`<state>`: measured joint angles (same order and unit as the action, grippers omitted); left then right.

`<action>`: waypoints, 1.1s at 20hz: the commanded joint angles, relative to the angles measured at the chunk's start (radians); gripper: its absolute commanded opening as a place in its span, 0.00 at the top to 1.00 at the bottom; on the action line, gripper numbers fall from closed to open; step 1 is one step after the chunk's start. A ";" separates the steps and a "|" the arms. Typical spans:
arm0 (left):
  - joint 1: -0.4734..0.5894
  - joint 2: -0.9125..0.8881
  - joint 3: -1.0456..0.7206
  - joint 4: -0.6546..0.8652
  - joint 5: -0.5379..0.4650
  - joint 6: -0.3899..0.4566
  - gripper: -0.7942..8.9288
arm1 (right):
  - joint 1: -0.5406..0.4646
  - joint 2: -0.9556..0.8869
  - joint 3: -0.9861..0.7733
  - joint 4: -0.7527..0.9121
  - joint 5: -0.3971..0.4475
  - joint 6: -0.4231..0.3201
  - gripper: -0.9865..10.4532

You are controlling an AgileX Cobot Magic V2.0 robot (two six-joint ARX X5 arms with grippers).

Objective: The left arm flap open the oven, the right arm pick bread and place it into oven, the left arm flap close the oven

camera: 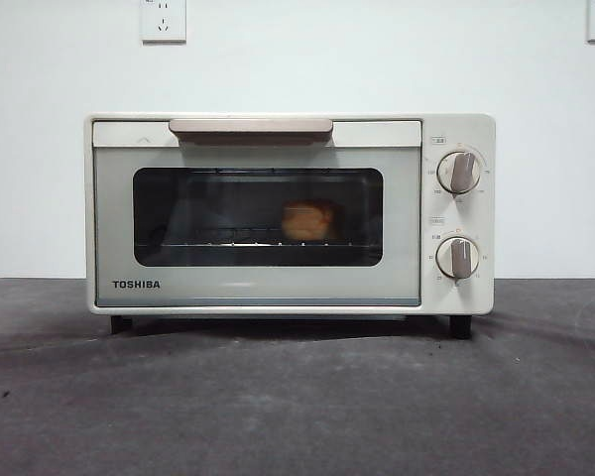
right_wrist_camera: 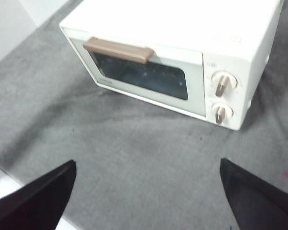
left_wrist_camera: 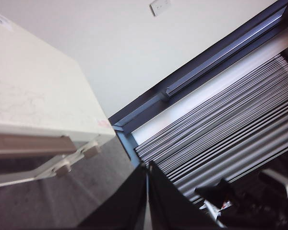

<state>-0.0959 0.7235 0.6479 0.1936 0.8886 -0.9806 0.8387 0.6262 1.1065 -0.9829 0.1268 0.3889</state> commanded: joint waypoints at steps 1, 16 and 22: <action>-0.001 -0.047 0.014 -0.093 -0.020 0.128 0.91 | 0.009 0.006 0.020 0.034 0.002 -0.036 0.50; -0.003 -0.352 0.014 -0.547 -0.318 0.679 0.91 | 0.009 0.007 0.020 0.069 0.003 -0.143 0.66; -0.003 -0.373 0.014 -0.677 -0.369 0.708 0.91 | 0.009 0.013 0.020 0.063 0.005 -0.166 0.91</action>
<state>-0.0963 0.3466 0.6479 -0.4866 0.5217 -0.3038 0.8387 0.6300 1.1065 -0.9272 0.1280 0.2409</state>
